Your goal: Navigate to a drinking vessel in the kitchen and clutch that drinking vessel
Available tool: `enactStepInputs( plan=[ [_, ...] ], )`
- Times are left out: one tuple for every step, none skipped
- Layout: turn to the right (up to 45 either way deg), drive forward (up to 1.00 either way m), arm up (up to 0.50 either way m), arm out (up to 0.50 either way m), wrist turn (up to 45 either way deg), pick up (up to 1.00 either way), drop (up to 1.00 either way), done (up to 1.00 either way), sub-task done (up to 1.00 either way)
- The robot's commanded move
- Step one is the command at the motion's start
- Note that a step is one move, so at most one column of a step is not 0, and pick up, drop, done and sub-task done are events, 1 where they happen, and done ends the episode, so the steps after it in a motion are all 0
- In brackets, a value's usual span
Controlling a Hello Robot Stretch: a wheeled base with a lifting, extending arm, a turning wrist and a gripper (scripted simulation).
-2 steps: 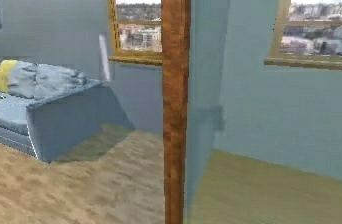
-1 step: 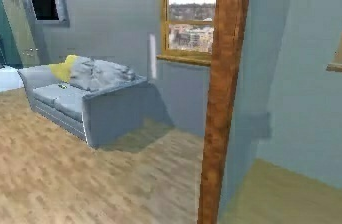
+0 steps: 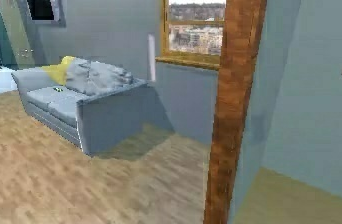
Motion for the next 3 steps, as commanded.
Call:
enactStepInputs(
  plan=[
    [-39.0, 0.00, 0.00, 0.00, 0.0, 0.00, 0.00, 0.00, 0.00],
    [0.0, 0.90, 0.00, 0.00, 0.0, 0.00, 0.00, 0.00, 0.00],
    [-12.0, 0.00, 0.00, 0.00, 0.0, 0.00, 0.00, 0.00, 0.00]
  ],
)
